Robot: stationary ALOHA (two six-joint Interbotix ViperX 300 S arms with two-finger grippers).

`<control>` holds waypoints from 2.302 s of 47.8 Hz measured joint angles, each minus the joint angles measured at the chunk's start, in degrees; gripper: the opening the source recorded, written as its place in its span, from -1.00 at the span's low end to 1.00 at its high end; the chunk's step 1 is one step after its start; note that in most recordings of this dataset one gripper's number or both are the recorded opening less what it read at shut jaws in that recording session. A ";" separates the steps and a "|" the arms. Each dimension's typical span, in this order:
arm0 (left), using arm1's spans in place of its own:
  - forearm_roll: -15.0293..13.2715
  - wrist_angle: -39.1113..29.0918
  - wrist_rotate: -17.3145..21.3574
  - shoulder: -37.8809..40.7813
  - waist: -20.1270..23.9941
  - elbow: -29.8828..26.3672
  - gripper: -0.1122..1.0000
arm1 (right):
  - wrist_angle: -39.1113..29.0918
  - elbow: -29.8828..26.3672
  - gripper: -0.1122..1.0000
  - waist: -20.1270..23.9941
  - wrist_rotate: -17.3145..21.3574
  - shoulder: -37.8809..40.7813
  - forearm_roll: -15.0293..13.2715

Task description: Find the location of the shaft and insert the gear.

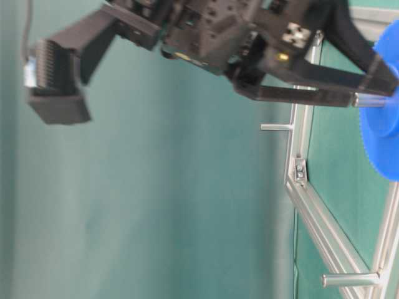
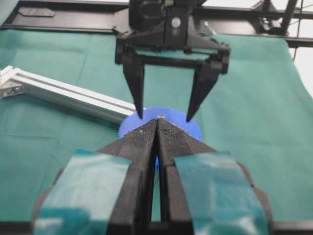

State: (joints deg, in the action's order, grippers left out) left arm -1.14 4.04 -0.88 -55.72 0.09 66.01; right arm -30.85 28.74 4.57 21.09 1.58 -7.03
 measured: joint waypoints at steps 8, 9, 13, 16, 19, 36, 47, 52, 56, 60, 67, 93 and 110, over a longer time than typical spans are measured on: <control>0.00 0.00 0.09 0.00 -0.09 0.00 -0.79 | -2.11 0.09 0.82 0.00 0.00 -2.72 -0.88; 0.00 0.00 0.00 -0.09 0.00 0.00 -0.79 | -2.46 0.00 0.82 0.09 -0.09 -3.08 -1.05; 0.00 0.00 0.00 0.00 0.00 0.00 -0.79 | -3.34 0.09 0.82 0.00 -0.09 -4.39 -1.67; 0.00 0.00 0.00 -0.09 -0.09 0.00 -0.79 | -3.96 0.09 0.81 0.00 -0.09 -5.19 -2.20; 0.09 0.00 0.00 0.00 -0.09 0.00 -0.79 | -4.39 0.09 0.81 0.09 -0.09 -6.15 -2.64; 0.00 0.00 0.00 -0.09 0.00 0.00 -0.79 | -5.89 0.18 0.81 0.09 -0.09 -10.63 -2.99; 0.09 0.00 -0.09 -0.09 0.00 0.00 -0.79 | -5.98 1.32 0.80 0.09 -0.09 -11.69 -3.25; 0.00 0.00 -0.09 -0.09 0.00 0.00 -0.79 | -5.45 2.81 0.80 0.09 0.00 -12.92 -3.34; 0.00 0.00 -0.09 -0.09 -0.09 0.00 -0.79 | -4.04 4.57 0.80 0.09 0.09 -14.59 -3.34; 0.00 0.00 -0.09 -0.09 -0.09 0.00 -0.79 | -2.29 6.50 0.80 0.09 0.09 -16.70 -3.43; 0.00 0.00 0.00 -0.09 0.00 0.00 -0.79 | 0.00 9.76 0.80 0.09 0.09 -20.74 -3.43; 0.00 1.05 -0.09 0.00 0.00 0.00 -0.79 | 4.75 20.21 0.80 0.09 0.09 -32.34 -3.43; 0.00 1.58 -0.09 0.00 0.00 0.00 -0.79 | 5.36 22.76 0.80 0.09 0.09 -34.10 -3.43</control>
State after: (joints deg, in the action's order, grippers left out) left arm -1.14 5.63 -0.97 -55.72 0.09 66.01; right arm -25.49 51.50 4.66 21.18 -32.52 -10.46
